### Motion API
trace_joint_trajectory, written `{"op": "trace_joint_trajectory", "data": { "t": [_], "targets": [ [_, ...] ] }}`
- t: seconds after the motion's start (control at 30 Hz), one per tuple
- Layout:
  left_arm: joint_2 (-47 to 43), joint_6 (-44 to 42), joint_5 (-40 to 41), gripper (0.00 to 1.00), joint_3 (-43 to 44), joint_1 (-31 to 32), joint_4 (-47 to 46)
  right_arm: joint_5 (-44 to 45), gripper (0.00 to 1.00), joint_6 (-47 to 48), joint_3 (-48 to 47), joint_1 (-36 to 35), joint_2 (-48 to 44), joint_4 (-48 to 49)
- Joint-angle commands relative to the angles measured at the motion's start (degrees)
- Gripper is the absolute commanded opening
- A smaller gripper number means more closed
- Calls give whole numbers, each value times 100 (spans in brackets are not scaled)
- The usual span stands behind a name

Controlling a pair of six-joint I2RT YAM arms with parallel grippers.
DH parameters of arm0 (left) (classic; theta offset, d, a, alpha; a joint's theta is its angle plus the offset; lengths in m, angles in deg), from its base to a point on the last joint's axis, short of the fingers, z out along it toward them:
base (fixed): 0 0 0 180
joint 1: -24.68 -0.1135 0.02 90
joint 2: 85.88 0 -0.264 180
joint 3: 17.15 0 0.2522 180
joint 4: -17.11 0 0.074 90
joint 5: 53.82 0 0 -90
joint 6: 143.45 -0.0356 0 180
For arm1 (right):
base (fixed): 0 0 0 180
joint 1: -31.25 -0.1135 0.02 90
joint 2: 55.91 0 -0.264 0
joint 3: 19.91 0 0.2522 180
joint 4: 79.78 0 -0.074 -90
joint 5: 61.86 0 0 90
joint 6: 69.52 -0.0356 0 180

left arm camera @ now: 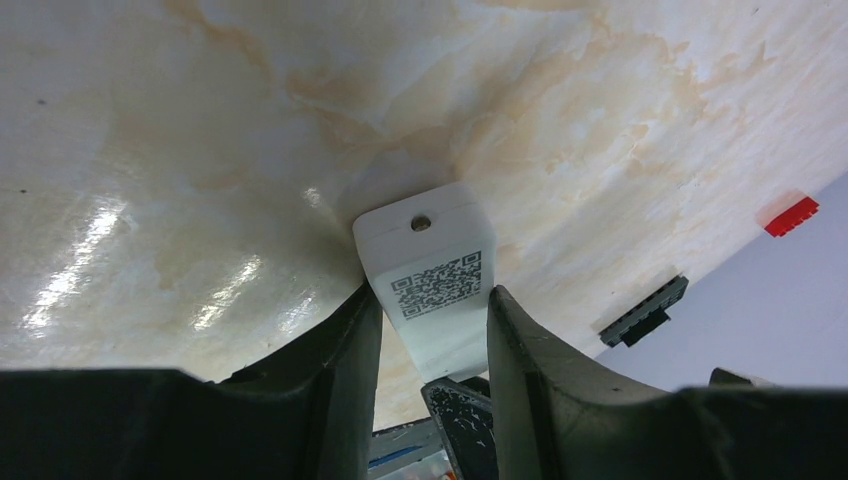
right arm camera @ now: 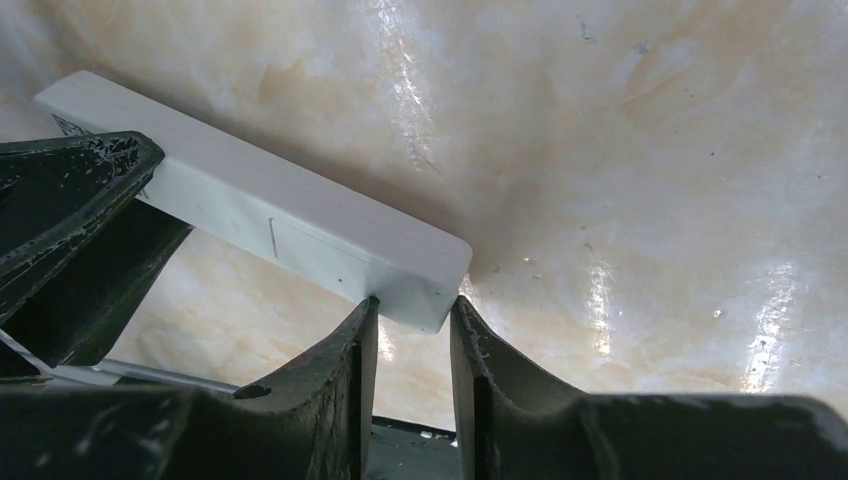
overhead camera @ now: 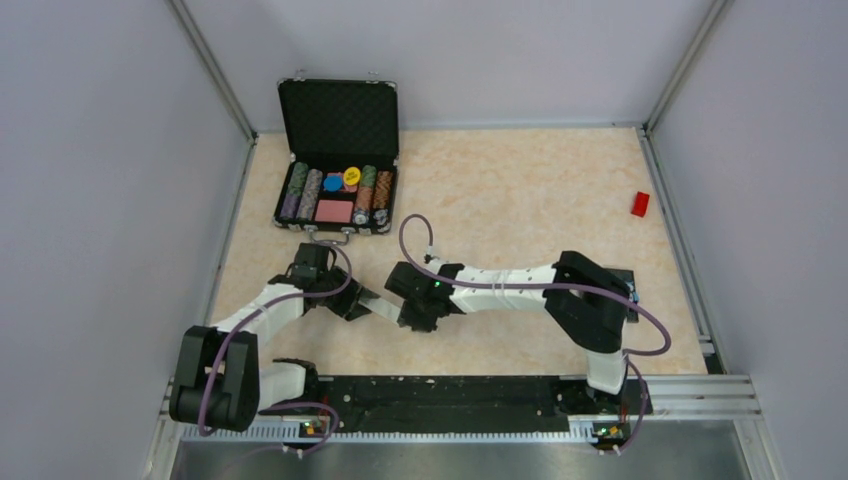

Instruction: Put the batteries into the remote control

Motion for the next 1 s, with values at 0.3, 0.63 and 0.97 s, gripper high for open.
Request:
{"op": "trace_joint_trajectory", "data": {
  "t": [0.3,0.63,0.97],
  "targets": [
    [166,-564,-209,28,-403,76,348,-269,32,340,-1046,243,1127,-71],
    [115,-576,-190,30,-307,76,352,-402,40,776,-1537,343,1312,-514],
    [158,-826,4,52,733,76,564,-137,63,1510,-266,348,-435,49]
  ]
}}
